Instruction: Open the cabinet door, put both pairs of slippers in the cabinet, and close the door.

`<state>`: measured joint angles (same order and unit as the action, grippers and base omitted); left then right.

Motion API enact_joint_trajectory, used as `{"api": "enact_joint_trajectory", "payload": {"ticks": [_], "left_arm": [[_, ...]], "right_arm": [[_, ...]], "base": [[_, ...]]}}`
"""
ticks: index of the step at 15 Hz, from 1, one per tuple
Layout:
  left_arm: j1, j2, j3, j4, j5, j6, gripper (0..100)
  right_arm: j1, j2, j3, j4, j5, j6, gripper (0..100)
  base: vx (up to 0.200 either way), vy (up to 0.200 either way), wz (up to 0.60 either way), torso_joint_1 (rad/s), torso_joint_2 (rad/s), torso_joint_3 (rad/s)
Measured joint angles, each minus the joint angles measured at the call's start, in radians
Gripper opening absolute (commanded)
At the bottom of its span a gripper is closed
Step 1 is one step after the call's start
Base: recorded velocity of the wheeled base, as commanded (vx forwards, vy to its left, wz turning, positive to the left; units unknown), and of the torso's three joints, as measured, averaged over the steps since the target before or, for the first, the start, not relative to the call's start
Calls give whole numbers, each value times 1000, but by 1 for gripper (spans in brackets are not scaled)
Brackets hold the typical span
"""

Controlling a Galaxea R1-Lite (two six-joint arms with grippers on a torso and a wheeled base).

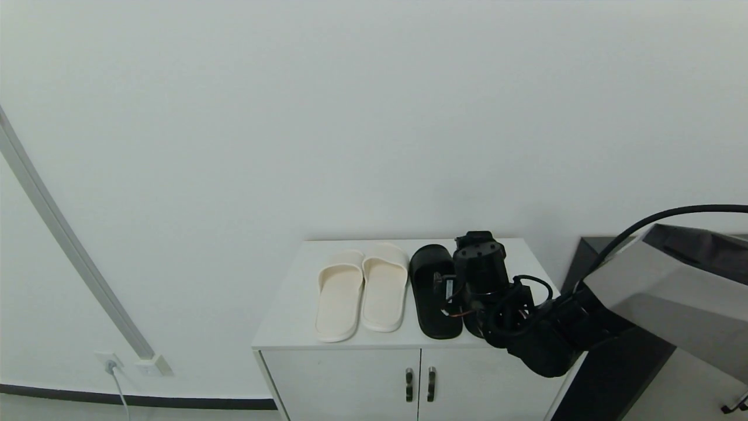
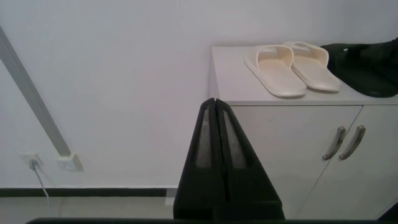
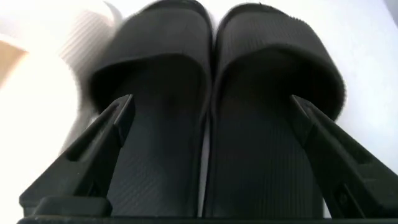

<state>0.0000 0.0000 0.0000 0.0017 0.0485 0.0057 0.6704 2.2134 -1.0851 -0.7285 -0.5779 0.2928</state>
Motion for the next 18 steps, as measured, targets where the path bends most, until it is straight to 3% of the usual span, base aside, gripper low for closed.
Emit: {"api": "enact_joint_trajectory", "payload": {"ticks": [7,8,18], "left_arm": [[0,0,0,0,0,0,0],[0,0,0,0,0,0,0],[0,0,0,0,0,-3,0]], "right_arm": [[-54,138,-184,30,-1,-7,100],[-57,152,-207,33,-2,-9,0],[-60,155,-208,29,-3,-50,0]], "base": [[0,0,0,0,0,0],[0,0,0,0,0,0],[0,0,0,0,0,0]]}}
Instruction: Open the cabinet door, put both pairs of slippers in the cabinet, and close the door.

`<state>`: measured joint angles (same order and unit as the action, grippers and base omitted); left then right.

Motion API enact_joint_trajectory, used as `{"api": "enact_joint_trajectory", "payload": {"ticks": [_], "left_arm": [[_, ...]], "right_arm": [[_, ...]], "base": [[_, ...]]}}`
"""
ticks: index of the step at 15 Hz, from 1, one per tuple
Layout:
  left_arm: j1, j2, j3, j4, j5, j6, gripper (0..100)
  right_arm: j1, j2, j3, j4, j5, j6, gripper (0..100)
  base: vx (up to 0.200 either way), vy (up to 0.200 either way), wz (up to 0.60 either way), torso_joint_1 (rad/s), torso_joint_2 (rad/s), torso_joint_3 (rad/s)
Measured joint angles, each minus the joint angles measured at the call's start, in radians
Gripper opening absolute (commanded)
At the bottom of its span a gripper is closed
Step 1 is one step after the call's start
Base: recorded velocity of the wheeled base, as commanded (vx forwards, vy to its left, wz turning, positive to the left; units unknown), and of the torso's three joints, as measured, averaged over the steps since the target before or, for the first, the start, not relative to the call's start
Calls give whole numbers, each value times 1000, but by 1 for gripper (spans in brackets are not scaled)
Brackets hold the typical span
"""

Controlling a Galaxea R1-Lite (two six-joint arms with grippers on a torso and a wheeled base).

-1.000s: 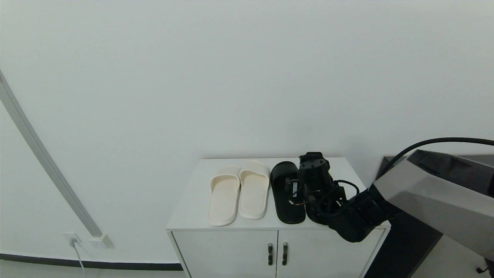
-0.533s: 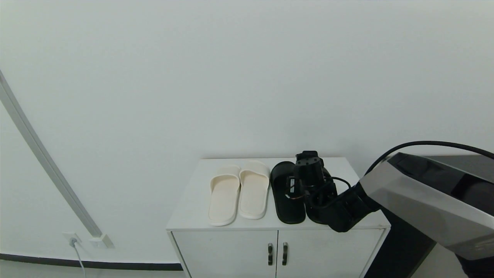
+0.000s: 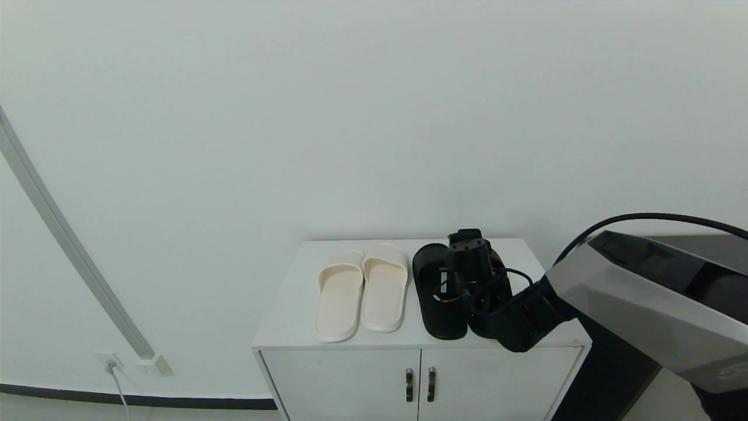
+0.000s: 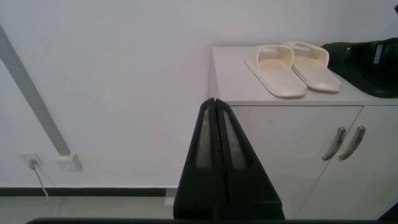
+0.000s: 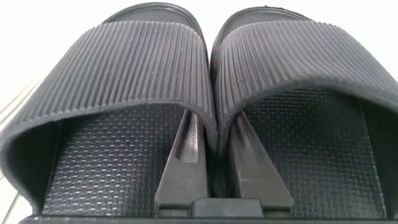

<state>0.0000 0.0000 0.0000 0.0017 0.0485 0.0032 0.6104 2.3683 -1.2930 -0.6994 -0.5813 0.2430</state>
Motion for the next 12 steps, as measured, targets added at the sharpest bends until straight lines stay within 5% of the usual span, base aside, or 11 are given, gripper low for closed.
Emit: {"api": "enact_joint_trajectory", "payload": {"ticks": [3,10,12], "left_arm": [[0,0,0,0,2,0,0],[0,0,0,0,1,0,0],[0,0,0,0,1,1,0]], "right_arm": [[0,-114,90,-4,80,-41,0],[-14,-622,530,33,719,-93,0],[-17,-720,608,79,827,-97,0]], "base": [[0,0,0,0,0,0],[0,0,0,0,0,0],[0,0,0,0,0,0]]}}
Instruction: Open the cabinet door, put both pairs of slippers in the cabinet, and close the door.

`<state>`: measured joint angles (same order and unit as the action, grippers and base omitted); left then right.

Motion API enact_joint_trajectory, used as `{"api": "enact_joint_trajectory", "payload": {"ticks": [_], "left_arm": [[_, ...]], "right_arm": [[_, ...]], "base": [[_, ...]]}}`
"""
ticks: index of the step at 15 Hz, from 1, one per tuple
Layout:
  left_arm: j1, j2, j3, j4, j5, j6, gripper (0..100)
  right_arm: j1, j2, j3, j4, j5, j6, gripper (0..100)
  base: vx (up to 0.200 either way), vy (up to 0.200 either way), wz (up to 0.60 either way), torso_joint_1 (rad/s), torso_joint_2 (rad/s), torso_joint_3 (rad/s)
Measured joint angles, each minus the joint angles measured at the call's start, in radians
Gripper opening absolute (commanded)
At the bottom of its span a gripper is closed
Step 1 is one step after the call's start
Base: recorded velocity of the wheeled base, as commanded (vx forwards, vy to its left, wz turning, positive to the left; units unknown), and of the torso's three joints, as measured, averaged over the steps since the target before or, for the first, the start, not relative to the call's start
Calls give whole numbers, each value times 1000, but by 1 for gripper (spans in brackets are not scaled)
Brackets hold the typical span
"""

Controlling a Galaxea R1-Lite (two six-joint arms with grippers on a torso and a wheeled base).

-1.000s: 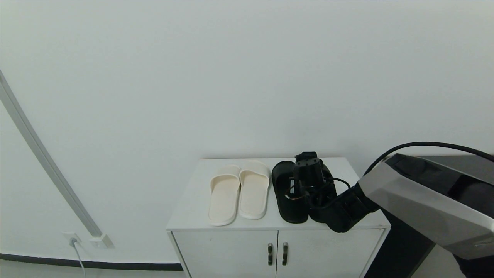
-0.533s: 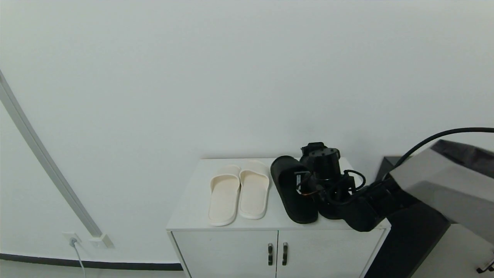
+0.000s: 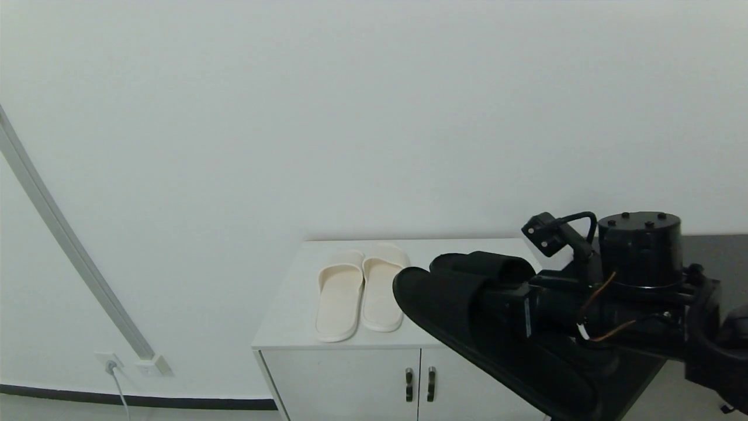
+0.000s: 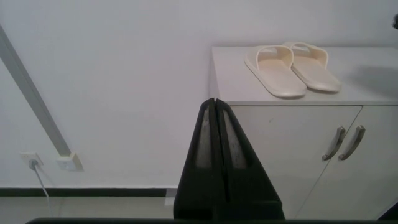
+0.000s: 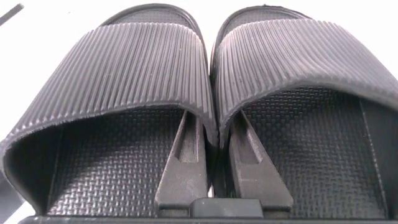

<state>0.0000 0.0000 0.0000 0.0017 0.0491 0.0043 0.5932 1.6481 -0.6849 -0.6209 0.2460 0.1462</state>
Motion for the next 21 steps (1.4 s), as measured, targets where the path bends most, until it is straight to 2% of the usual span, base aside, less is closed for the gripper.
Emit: {"api": "enact_joint_trajectory", "payload": {"ticks": [3,15,21], "left_arm": [[0,0,0,0,0,-1,0],[0,0,0,0,0,-1,0],[0,0,0,0,1,0,0]], "right_arm": [[0,-66,49,13,15,-34,0],[6,-92,75,11,24,-63,0],[6,-96,81,11,24,-69,0]], "base": [[0,0,0,0,0,0],[-200,0,0,-1,2,4],[0,0,0,0,0,0]]}}
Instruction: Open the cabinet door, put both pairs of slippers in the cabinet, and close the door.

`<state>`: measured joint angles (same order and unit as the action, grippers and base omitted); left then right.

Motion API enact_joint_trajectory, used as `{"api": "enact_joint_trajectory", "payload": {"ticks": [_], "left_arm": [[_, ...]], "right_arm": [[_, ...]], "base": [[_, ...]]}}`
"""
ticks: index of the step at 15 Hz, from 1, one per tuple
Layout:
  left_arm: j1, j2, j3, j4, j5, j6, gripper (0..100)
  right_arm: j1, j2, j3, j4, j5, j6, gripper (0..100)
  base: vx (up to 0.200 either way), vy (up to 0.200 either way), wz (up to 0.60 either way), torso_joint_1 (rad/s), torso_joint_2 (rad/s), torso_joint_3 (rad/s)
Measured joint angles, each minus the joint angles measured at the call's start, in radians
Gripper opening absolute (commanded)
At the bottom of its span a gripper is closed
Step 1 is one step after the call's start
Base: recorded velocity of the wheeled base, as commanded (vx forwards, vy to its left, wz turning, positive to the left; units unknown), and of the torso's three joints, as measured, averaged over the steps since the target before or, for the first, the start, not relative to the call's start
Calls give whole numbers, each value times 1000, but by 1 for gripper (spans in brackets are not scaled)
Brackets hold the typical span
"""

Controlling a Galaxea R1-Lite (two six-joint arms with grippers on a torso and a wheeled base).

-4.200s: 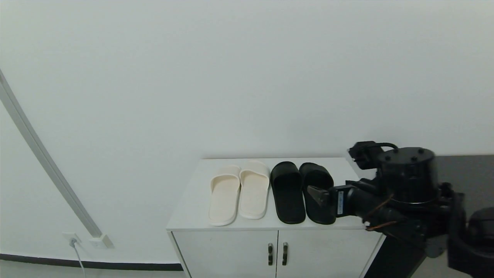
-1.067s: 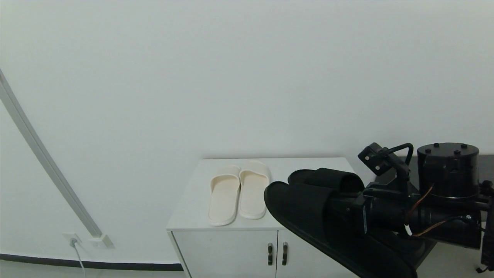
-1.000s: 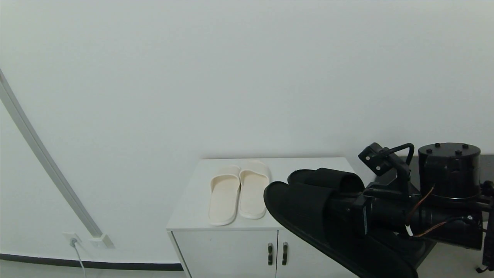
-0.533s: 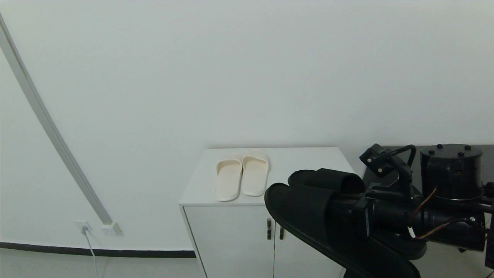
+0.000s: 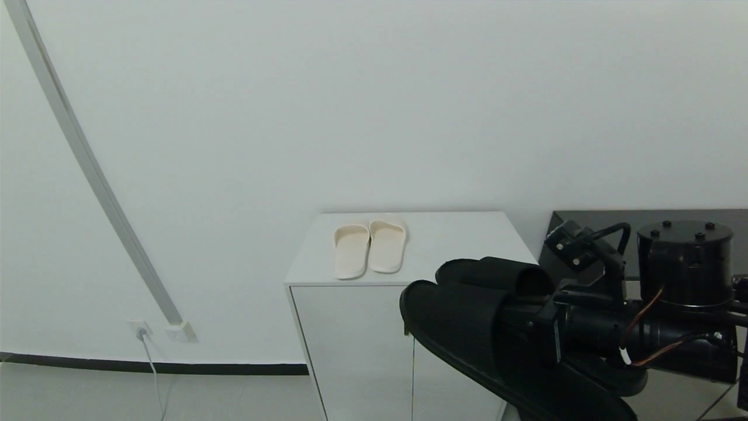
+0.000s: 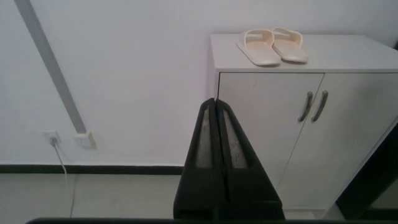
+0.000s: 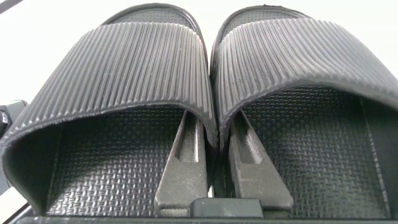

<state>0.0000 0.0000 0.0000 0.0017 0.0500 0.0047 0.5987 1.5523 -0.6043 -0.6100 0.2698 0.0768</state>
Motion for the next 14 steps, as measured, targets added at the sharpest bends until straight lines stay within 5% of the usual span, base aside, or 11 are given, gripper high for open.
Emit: {"api": "enact_joint_trajectory", "payload": {"ticks": [6,7,14], "left_arm": [[0,0,0,0,0,1,0],[0,0,0,1,-3,1,100],[0,0,0,0,-1,3,100]], "right_arm": [[1,4,6,0,0,-1,0],[1,5,6,0,0,-2,0],[1,8,17,-3,0,-1,0]], "base": [[0,0,0,-80,172,98],[0,0,0,-159,349,188],[0,0,0,-155,363,204]]}}
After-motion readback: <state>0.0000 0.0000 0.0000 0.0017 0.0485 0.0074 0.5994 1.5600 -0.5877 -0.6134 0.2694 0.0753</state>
